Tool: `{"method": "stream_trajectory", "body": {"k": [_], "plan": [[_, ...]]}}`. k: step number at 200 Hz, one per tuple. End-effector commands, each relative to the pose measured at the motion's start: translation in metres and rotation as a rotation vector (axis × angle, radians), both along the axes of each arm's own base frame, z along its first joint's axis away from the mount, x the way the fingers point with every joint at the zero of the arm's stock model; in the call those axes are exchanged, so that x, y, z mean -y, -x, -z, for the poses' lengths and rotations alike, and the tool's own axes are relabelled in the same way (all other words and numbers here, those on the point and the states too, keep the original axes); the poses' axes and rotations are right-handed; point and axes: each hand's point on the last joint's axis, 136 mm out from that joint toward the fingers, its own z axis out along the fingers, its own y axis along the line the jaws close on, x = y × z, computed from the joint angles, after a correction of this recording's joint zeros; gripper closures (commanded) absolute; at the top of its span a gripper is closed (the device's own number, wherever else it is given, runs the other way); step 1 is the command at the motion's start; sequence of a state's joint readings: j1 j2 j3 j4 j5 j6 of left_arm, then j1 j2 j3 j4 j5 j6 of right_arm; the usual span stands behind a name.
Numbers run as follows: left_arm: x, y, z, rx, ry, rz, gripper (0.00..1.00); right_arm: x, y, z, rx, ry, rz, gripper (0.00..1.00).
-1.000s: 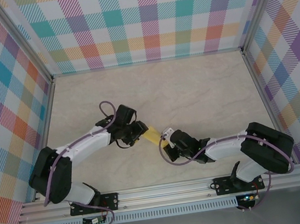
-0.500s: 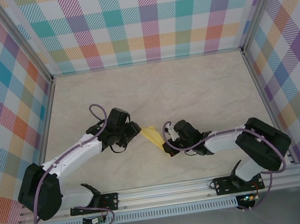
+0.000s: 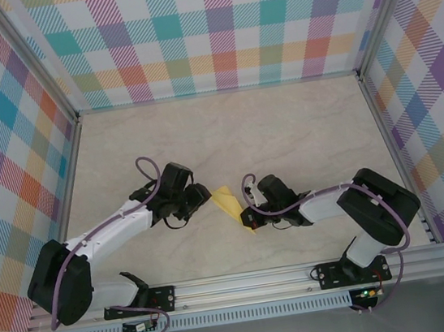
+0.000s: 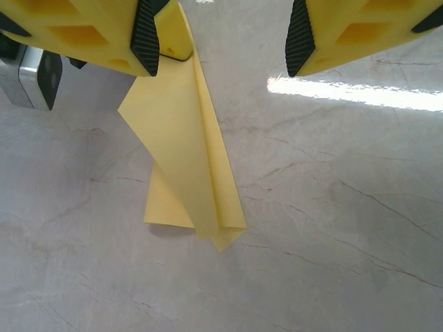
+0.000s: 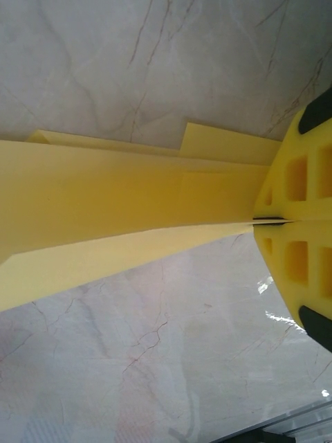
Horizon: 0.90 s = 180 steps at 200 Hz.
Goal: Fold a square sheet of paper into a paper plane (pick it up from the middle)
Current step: Fold the wing for the fifth time at the center of the table.
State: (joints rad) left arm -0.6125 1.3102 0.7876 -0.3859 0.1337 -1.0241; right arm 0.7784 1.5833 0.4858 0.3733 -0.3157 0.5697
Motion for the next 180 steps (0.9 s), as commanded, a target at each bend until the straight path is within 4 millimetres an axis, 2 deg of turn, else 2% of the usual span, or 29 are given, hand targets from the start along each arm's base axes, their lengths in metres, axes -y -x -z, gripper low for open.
{"method": "stream_trajectory", "body": {"k": [1, 73, 120, 180], "plan": [[0.007, 0.003, 0.008, -0.012, 0.028, 0.041, 0.47, -0.006, -0.002, -0.004, -0.033, -0.021, -0.005, 0.96], [0.059, -0.002, -0.003, 0.056, 0.186, 0.174, 0.52, -0.003, 0.004, 0.008, -0.126, -0.002, 0.010, 0.92], [0.091, 0.003, 0.004, 0.050, 0.275, 0.241, 0.53, 0.001, 0.008, 0.018, -0.162, 0.018, 0.017, 0.92], [0.108, -0.004, 0.021, 0.083, 0.277, 0.257, 0.53, 0.005, 0.010, 0.023, -0.176, 0.039, 0.028, 0.92]]}}
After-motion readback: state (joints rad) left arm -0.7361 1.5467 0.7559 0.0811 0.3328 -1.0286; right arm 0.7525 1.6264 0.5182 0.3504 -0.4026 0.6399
